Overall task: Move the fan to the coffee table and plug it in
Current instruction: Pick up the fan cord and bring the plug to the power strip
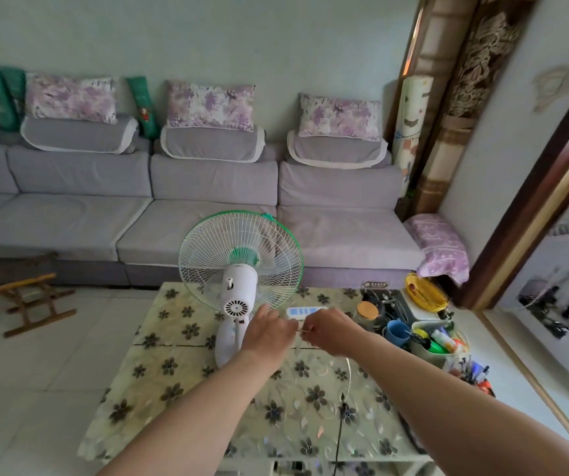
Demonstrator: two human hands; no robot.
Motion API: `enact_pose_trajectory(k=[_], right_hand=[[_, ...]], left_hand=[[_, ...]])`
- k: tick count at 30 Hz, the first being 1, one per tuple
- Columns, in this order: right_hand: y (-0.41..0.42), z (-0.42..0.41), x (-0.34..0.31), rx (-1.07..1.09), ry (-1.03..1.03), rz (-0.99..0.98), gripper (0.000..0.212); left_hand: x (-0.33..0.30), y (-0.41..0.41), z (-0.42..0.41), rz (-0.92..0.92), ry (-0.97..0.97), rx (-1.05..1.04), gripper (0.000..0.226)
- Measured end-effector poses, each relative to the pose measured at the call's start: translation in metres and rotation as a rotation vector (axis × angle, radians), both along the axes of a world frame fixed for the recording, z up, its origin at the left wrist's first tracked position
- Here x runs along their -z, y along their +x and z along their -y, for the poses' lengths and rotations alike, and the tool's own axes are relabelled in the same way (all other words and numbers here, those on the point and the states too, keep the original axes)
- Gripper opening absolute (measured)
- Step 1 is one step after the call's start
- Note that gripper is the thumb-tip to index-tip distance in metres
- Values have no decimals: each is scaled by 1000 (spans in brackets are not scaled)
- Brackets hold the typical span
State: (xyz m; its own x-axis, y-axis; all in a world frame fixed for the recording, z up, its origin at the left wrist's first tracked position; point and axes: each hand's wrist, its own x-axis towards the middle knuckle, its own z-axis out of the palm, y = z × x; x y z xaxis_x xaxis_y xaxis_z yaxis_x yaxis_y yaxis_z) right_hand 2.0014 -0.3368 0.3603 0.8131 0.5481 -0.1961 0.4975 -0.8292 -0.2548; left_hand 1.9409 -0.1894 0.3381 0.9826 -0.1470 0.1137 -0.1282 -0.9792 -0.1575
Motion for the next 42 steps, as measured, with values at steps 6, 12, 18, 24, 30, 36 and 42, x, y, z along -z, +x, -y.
enact_pose_trajectory(k=[6, 12, 18, 24, 30, 36, 42], right_hand=[[-9, 47, -4, 47, -175, -53, 26], [-16, 41, -17, 153, -207, 125, 29], [-21, 23, -38, 113, -220, 413, 23], [-21, 58, -52, 385, -243, 496, 20], [-29, 53, -60, 524, -183, 413, 24], [-38, 38, -68, 557, 45, 374, 26], [-23, 39, -83, 1014, 1229, -138, 27]], left_hand=[[10, -19, -38, -145, 117, -318, 38], [-4, -20, -14, -256, -66, -261, 41], [-45, -13, 54, -7, -264, -65, 28], [-43, -27, 34, -74, 6, -115, 34], [-42, -31, 37, -204, -201, -115, 37], [-70, -13, 82, 49, -485, 19, 23], [-51, -24, 75, 15, -272, 3, 24]])
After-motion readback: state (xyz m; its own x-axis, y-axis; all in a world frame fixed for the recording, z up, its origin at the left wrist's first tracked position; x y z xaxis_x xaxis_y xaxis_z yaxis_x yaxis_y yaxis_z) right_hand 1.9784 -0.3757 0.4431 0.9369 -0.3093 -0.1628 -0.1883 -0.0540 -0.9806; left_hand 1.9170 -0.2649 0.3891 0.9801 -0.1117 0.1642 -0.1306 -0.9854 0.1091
